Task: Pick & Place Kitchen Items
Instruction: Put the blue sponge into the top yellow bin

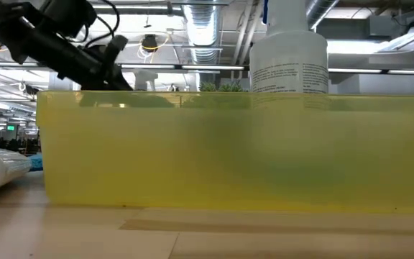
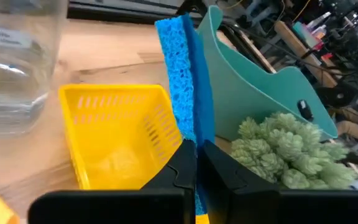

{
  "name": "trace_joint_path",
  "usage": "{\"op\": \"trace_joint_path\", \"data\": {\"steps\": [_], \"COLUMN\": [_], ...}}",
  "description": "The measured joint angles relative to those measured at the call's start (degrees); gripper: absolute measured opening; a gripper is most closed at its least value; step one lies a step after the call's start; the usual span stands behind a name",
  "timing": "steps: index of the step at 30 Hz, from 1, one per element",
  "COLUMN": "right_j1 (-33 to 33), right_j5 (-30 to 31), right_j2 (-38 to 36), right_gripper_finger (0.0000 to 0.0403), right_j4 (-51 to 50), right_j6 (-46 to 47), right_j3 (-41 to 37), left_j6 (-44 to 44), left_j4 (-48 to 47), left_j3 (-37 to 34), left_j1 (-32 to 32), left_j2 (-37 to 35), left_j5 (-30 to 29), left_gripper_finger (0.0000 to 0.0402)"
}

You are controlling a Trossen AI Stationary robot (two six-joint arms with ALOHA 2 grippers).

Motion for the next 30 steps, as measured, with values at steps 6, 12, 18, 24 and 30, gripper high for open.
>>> {"op": "trace_joint_path", "data": {"steps": [6,12,18,24,30], "right_j1": [0.7,1.8,3.0,3.3,3.3], "right_j5": [-0.2,-0.4,-0.3,-0.2,-0.2], "right_j2": [-0.1,0.0,0.0,0.0,0.0], "right_gripper_finger": [0.0169,0.0169,0.0169,0.0169,0.0169], "right_j4": [-2.1,-2.0,-2.0,-2.1,-2.4], "right_j6": [2.0,2.2,3.0,3.0,3.0], "right_j3": [-0.9,-0.9,-0.9,-0.9,-0.9], "left_j6": [-1.1,-2.1,-2.8,-2.8,-2.8], "left_j4": [5.5,7.8,8.5,8.5,8.0], "left_j3": [0.0,0.0,0.1,0.1,0.1], "left_j1": [1.4,3.8,4.7,4.7,4.7], "left_j2": [6.2,11.3,14.1,14.7,14.7], "left_j5": [2.9,4.7,7.1,7.6,7.7], "left_gripper_finger": [0.0003,0.0003,0.0003,0.0003,0.0004]}}
